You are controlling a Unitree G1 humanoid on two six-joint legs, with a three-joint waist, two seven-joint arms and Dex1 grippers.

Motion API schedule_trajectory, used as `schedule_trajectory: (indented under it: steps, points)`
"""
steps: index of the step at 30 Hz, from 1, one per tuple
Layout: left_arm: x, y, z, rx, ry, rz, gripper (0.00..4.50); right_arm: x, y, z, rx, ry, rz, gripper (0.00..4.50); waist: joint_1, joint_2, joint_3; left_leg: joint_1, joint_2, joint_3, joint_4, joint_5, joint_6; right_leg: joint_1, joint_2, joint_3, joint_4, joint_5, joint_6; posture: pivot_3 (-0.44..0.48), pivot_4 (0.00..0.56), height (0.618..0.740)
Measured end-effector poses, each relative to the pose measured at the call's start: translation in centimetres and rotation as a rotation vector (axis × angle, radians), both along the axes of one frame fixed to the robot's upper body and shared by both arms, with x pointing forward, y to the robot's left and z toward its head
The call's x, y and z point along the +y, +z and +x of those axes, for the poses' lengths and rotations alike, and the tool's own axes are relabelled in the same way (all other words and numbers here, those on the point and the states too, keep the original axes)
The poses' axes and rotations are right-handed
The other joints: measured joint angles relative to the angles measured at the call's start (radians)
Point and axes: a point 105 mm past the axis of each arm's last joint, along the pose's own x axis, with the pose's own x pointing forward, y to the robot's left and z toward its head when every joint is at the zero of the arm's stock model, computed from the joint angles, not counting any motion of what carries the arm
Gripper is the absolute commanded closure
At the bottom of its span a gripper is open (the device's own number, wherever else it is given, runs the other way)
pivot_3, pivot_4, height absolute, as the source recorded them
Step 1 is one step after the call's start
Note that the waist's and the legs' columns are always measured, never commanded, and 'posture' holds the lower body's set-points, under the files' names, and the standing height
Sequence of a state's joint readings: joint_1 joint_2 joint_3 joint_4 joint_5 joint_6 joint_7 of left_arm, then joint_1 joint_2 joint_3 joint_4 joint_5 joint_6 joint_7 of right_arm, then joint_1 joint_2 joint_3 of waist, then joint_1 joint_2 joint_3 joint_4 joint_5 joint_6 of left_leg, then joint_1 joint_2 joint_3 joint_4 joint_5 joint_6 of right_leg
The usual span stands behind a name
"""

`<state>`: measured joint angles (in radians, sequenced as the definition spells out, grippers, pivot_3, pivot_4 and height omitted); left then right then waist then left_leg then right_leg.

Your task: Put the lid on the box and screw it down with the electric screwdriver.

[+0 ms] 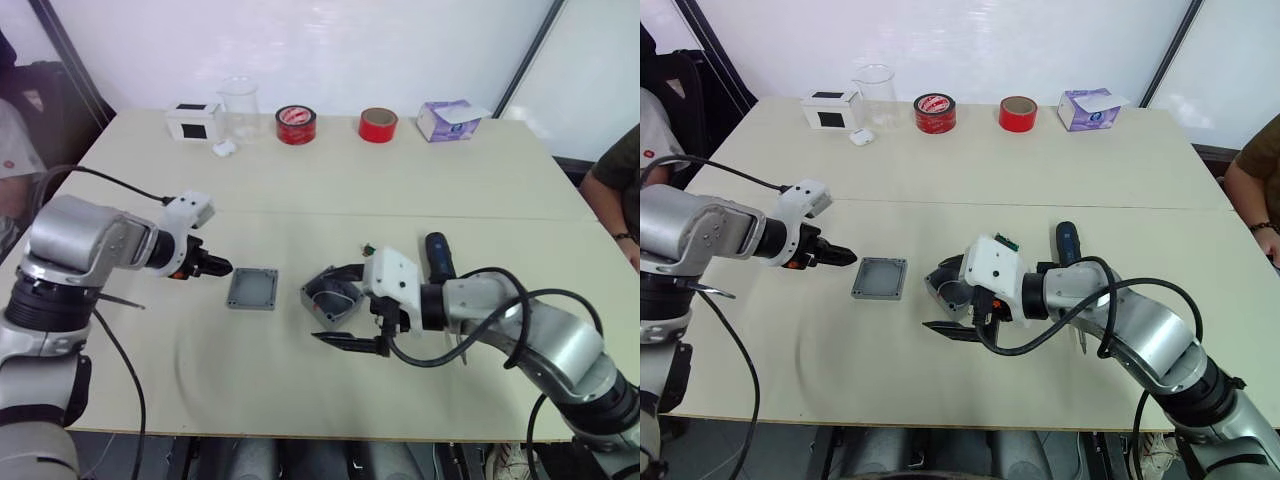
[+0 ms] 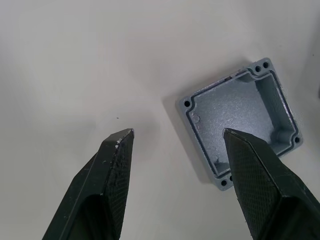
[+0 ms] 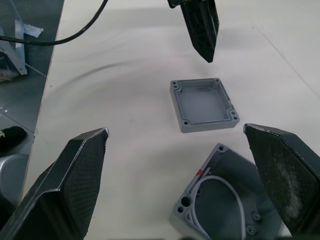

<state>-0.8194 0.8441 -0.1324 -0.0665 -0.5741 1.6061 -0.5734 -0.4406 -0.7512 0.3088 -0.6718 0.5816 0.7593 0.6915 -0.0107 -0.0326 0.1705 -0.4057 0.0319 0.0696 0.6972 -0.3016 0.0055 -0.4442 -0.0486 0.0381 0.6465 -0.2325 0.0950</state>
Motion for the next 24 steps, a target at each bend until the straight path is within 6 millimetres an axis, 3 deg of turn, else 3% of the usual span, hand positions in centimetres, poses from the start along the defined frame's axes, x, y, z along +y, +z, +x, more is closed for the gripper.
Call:
schedule_trajectory:
  steps: [11,18,21,24]
  points:
    - [-1.5,-1.9,0.2,0.09,0.005,0.039,1.62,0.1,-0.5,0.3,0.024,-0.067,0.044,0.0,0.0,0.0,0.0,0.0,0.0,0.0,0.0,0.0,0.0,0.0,0.0,0.0,0.001,0.0,0.0,0.0,0.15,0.74]
    - [-1.1,-3.2,-0.2,0.16,0.011,0.095,1.62,0.6,-0.3,0.4,0.015,-0.113,0.067,0.0,-0.002,0.0,0.0,0.001,0.0,0.0,0.0,0.0,0.0,0.0,0.0,0.0,0.001,0.0,0.0,0.0,0.15,0.74]
    - [-0.9,-3.3,0.0,0.17,0.028,0.101,2.41,0.5,-0.3,0.5,0.012,-0.133,0.067,0.0,-0.001,0.001,-0.001,0.002,0.0,0.001,0.0,0.0,0.0,0.001,0.0,0.0,0.001,0.0,0.0,0.0,0.15,0.74]
    - [-0.6,-3.5,0.2,0.184,0.056,0.09,3.62,0.2,-0.2,0.5,0.008,-0.151,0.075,0.0,-0.001,0.002,-0.001,0.003,-0.001,0.002,0.0,0.0,0.0,0.002,0.001,0.0,0.001,0.0,0.0,0.0,0.15,0.74]
